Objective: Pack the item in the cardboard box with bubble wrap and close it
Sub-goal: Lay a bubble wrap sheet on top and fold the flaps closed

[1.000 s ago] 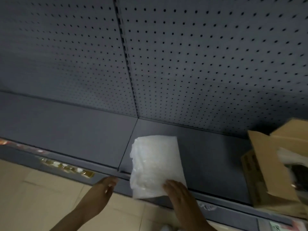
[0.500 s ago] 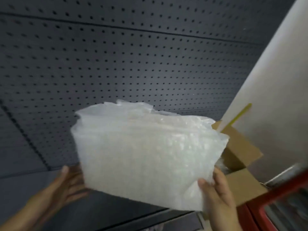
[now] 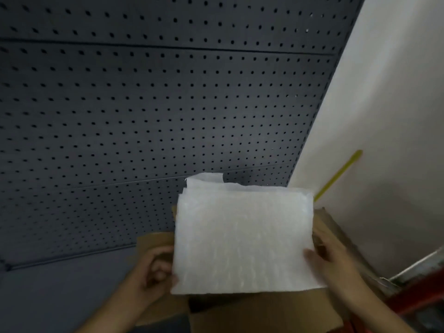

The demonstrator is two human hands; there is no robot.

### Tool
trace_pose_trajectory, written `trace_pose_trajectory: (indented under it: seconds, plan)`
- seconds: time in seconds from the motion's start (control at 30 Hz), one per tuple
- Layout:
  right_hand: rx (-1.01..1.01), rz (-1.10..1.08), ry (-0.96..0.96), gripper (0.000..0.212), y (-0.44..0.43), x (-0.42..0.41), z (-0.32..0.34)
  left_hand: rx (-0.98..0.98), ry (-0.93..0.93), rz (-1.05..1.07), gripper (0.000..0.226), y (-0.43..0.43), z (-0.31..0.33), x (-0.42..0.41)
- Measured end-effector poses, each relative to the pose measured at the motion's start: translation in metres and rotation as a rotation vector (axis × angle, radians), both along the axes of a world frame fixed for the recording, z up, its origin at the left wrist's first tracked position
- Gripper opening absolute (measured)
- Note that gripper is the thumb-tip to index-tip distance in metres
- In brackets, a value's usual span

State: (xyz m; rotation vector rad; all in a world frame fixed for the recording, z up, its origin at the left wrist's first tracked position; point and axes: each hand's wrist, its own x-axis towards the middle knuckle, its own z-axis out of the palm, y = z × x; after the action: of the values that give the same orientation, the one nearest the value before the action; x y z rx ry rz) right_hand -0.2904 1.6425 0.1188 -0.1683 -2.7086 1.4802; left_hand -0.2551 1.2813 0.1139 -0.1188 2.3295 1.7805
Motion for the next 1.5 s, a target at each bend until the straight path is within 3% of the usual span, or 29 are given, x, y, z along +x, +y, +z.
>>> trace_pose_trajectory:
  seconds: [0.17,0.27,0.4,0.5,0.6,0.7,0.8,0.87,0.97,1.13,1.27,1.5]
  plan:
    - [0.236,0.240,0.014,0.080,0.040,-0.041,-0.023,-0.324,0.129,0.075,0.067,0.048,-0.019,0.008]
    - [0.418,0.290,0.002,0.090,0.043,-0.057,-0.029,-0.721,0.189,0.042,0.066,0.058,-0.024,0.015]
    - [0.468,0.368,-0.075,0.061,0.042,-0.073,-0.029,-1.010,0.142,0.099,0.071,0.053,-0.024,0.008]
    - [0.535,0.399,-0.226,0.058,0.037,-0.078,-0.034,-1.148,0.305,0.129,0.063,0.052,-0.015,0.002]
    - [0.651,0.419,-0.157,0.064,0.039,-0.081,-0.040,-1.186,0.392,-0.086,0.075,0.050,-0.007,-0.015]
    - [0.771,0.483,0.069,0.103,0.048,-0.093,-0.044,-1.259,0.421,-0.424,0.100,0.052,-0.005,-0.043]
    - [0.839,0.685,0.212,0.111,0.044,-0.099,-0.028,-1.212,0.263,-0.590,0.105,0.057,-0.004,-0.068]
    - [0.917,0.879,0.275,0.094,0.038,-0.101,-0.016,-1.212,0.193,-0.623,0.109,0.057,-0.007,-0.080]
    - [0.922,1.060,0.060,0.090,0.028,-0.107,-0.014,-1.178,0.115,-0.646,0.114,0.054,-0.018,-0.087]
    - [1.023,1.119,-0.046,0.104,0.006,-0.129,-0.029,-1.135,-0.010,-0.686,0.118,0.053,-0.027,-0.090]
    - [1.150,1.164,-0.017,0.106,0.001,-0.133,-0.046,-1.108,-0.086,-0.730,0.127,0.051,-0.028,-0.095]
    - [1.246,1.175,0.032,0.111,-0.006,-0.141,-0.065,-1.366,-0.147,-0.740,0.136,0.074,-0.056,-0.097]
